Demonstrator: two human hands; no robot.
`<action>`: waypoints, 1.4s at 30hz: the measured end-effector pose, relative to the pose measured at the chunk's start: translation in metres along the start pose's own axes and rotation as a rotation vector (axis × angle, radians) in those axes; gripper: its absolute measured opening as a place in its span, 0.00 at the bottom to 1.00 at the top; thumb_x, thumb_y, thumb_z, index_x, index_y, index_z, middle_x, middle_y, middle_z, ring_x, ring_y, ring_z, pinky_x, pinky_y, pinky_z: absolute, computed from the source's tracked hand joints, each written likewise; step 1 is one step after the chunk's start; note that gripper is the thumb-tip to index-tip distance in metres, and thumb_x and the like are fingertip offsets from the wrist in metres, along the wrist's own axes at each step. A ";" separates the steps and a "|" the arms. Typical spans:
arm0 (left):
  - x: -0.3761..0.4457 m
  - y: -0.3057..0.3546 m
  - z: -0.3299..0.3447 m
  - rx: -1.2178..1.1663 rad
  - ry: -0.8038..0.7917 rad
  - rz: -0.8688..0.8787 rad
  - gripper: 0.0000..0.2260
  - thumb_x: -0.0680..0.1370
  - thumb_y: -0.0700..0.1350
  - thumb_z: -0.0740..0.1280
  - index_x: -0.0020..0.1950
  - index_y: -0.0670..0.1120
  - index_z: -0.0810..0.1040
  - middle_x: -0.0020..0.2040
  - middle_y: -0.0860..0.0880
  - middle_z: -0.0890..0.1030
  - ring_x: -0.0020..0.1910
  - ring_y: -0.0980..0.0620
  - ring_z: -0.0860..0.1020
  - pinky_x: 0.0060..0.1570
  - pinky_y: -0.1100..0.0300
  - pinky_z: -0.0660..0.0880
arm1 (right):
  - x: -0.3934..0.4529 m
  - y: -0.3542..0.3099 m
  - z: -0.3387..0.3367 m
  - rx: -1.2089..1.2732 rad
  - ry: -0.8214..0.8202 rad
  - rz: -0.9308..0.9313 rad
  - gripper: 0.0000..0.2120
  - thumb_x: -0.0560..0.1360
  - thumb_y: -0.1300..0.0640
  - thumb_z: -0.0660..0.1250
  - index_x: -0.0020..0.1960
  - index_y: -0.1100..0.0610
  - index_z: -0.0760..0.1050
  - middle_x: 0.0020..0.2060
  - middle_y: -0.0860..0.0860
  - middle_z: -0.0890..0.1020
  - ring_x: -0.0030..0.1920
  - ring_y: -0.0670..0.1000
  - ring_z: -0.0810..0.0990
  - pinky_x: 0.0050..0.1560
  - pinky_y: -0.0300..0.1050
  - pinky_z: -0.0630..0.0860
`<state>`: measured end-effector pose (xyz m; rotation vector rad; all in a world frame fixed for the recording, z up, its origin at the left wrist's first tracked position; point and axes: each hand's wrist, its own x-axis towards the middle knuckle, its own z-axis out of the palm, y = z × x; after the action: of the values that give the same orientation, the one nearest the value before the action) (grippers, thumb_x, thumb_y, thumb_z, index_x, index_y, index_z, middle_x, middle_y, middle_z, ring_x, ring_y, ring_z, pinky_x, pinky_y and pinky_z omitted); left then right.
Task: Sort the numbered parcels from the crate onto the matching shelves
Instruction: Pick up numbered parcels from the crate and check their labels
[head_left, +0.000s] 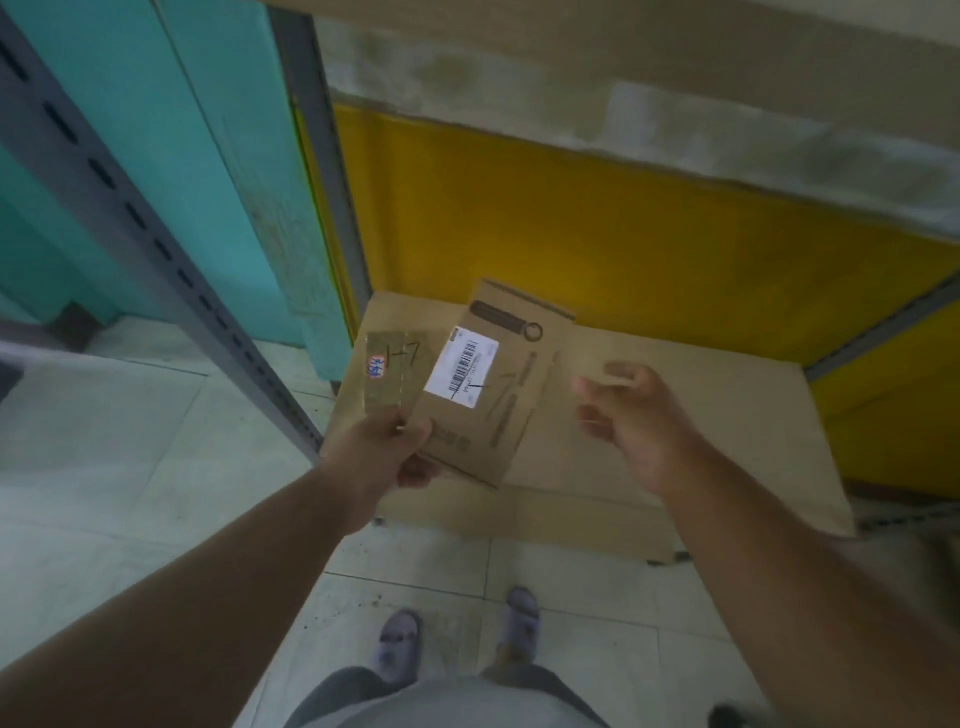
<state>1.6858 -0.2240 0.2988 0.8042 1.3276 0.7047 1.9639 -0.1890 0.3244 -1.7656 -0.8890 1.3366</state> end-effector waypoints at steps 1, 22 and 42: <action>-0.003 -0.003 0.006 -0.028 0.006 -0.016 0.10 0.82 0.43 0.63 0.59 0.40 0.78 0.51 0.38 0.83 0.44 0.42 0.82 0.50 0.47 0.82 | -0.008 0.011 0.007 0.009 -0.027 0.028 0.28 0.72 0.54 0.77 0.68 0.56 0.69 0.49 0.56 0.85 0.47 0.57 0.86 0.48 0.53 0.82; 0.020 -0.086 0.062 0.857 0.407 0.051 0.22 0.79 0.56 0.63 0.71 0.52 0.67 0.65 0.51 0.75 0.62 0.50 0.75 0.57 0.53 0.75 | 0.134 0.066 0.060 -0.704 -0.110 -0.070 0.25 0.71 0.50 0.78 0.65 0.55 0.76 0.57 0.54 0.83 0.55 0.58 0.84 0.50 0.52 0.82; -0.137 -0.124 -0.115 0.879 0.701 0.001 0.22 0.78 0.60 0.63 0.70 0.54 0.69 0.64 0.52 0.75 0.62 0.50 0.75 0.60 0.53 0.74 | -0.142 -0.010 0.234 -1.008 -0.578 -1.118 0.20 0.75 0.48 0.69 0.63 0.57 0.76 0.55 0.53 0.80 0.53 0.54 0.80 0.49 0.42 0.73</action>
<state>1.5543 -0.3945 0.2640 1.3090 2.3425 0.3803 1.7048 -0.2725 0.3548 -0.9801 -2.6777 0.5790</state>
